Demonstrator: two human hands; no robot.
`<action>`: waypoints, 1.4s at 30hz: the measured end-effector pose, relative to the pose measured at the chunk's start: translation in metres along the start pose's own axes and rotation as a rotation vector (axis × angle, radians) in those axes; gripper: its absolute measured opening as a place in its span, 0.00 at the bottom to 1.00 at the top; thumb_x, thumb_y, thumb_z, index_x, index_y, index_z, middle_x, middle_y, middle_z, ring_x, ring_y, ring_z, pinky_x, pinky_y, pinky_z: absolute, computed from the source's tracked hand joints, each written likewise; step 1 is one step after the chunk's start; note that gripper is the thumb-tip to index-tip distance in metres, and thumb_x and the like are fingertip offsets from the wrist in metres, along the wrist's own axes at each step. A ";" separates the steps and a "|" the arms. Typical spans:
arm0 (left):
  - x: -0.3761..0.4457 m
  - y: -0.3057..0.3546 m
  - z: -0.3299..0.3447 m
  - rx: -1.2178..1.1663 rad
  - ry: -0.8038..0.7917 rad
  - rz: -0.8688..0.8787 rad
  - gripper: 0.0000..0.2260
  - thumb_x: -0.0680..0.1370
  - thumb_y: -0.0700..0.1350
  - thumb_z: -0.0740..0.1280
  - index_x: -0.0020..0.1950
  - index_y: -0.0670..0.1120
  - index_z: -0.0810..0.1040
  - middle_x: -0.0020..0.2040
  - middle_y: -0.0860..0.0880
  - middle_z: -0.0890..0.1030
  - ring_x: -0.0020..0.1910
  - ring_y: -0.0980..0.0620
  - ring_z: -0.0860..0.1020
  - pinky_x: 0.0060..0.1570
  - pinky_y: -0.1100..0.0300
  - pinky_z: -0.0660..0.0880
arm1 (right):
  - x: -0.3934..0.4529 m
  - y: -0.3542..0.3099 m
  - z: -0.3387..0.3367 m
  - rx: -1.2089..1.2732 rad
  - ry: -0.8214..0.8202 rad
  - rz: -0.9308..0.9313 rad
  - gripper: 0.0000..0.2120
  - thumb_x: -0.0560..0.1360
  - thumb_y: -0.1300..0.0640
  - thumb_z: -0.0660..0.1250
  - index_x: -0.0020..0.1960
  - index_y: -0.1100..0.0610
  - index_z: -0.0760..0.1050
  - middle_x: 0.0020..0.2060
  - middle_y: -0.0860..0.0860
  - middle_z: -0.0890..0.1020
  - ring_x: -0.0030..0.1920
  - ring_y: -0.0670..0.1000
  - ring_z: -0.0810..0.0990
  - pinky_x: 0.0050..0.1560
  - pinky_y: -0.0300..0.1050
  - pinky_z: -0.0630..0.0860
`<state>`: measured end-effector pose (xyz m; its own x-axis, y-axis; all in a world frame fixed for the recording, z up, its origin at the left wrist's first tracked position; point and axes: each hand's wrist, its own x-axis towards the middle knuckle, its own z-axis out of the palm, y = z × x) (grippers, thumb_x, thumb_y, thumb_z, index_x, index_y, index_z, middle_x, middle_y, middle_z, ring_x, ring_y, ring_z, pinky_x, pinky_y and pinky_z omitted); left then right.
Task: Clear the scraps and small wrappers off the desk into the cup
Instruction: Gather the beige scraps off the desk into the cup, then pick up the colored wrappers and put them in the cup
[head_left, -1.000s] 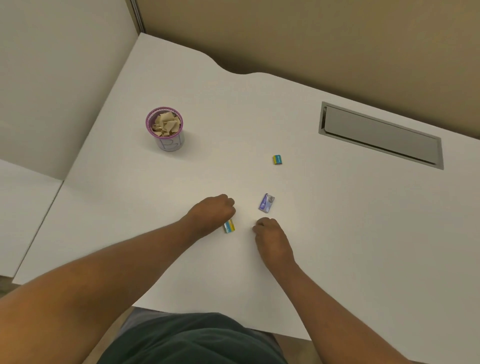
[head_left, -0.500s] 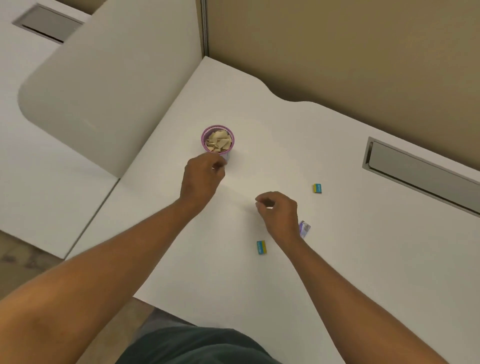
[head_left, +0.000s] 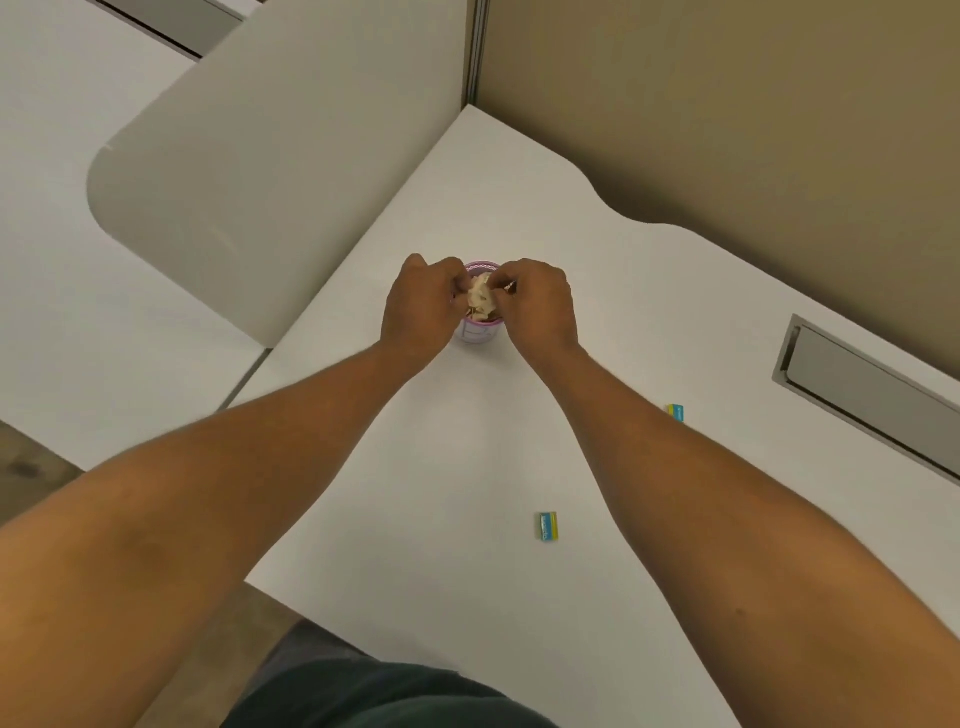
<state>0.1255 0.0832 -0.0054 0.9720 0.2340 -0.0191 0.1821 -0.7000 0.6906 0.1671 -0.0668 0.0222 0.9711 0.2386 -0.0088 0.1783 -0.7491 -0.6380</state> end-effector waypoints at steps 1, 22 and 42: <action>0.001 0.000 -0.001 0.007 -0.012 0.018 0.05 0.77 0.40 0.69 0.52 0.46 0.80 0.46 0.46 0.85 0.50 0.46 0.77 0.45 0.49 0.78 | 0.001 0.002 0.004 -0.062 -0.025 -0.026 0.10 0.72 0.63 0.67 0.45 0.56 0.87 0.40 0.53 0.87 0.45 0.55 0.80 0.43 0.50 0.79; -0.042 0.010 -0.003 -0.006 0.058 0.170 0.07 0.79 0.44 0.70 0.56 0.50 0.83 0.51 0.53 0.87 0.36 0.55 0.71 0.44 0.65 0.68 | -0.056 0.063 -0.066 0.221 0.131 0.227 0.04 0.74 0.58 0.73 0.48 0.53 0.86 0.43 0.42 0.86 0.33 0.37 0.77 0.41 0.27 0.71; -0.199 0.032 0.119 0.648 -0.780 0.708 0.15 0.85 0.40 0.57 0.67 0.45 0.78 0.69 0.47 0.73 0.66 0.44 0.72 0.51 0.46 0.81 | -0.227 0.170 -0.045 -0.204 -0.156 0.539 0.20 0.77 0.57 0.69 0.68 0.56 0.74 0.61 0.56 0.73 0.58 0.58 0.79 0.58 0.48 0.77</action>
<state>-0.0447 -0.0659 -0.0657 0.6744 -0.6410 -0.3665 -0.5956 -0.7656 0.2431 -0.0157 -0.2766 -0.0493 0.9011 -0.1322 -0.4131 -0.2916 -0.8898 -0.3512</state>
